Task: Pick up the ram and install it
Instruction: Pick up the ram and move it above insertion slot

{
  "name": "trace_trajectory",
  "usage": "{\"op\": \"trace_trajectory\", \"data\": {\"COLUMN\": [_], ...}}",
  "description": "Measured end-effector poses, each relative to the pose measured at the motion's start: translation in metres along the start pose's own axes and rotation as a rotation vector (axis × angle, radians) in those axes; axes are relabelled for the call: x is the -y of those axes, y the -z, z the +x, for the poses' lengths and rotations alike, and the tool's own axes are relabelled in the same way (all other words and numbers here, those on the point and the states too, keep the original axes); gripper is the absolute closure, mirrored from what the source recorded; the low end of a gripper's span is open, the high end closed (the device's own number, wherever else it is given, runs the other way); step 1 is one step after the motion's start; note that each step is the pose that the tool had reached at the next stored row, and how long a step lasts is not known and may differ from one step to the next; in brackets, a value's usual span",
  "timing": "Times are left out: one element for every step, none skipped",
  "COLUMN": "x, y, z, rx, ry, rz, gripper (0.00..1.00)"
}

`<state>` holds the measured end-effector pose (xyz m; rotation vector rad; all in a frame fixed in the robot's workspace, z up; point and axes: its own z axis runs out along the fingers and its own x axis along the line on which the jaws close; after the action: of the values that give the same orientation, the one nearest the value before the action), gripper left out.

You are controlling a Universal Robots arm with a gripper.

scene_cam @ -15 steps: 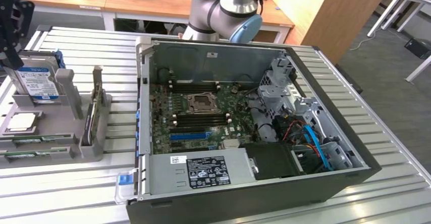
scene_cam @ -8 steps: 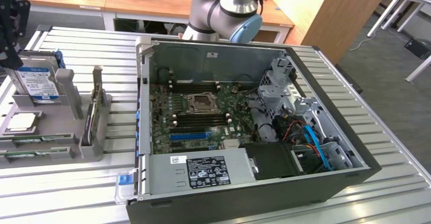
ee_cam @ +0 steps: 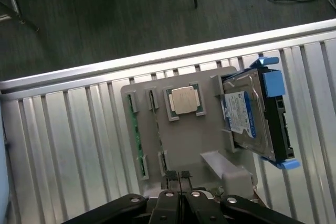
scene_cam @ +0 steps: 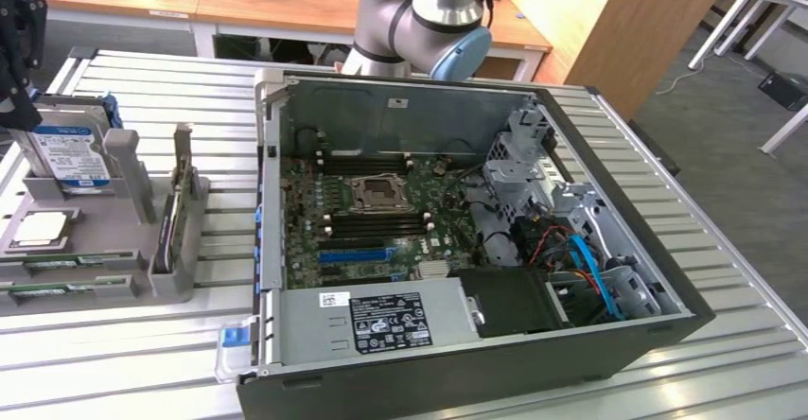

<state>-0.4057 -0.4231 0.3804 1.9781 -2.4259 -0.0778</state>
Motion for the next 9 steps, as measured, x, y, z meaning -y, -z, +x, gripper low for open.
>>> {"op": "trace_trajectory", "data": {"x": [0.0, 0.0, 0.0001, 0.0, 0.0, 0.0, 0.0, 0.0, 0.0], "y": [0.0, -0.0001, -0.0001, -0.0002, -0.0002, -0.0002, -0.0002, -0.0002, -0.0002], "z": [0.0, 0.0, 0.0, 0.0, 0.0, 0.0, 0.0, 0.0, 0.0], "rx": [-0.0007, -0.0014, -0.0022, -0.0029, -0.0035, -0.0039, -0.0041, -0.0042, -0.0041], "ry": [0.015, 0.032, 0.047, 0.062, 0.077, 0.087, 0.089, 0.089, 0.089], "rz": [-0.0003, -0.0006, -0.001, -0.0014, -0.0017, -0.0019, -0.002, -0.0021, -0.002], "gripper": [0.9, 0.9, 0.9, 0.9, 0.9, 0.9, 0.9, 0.9, 0.9]}}
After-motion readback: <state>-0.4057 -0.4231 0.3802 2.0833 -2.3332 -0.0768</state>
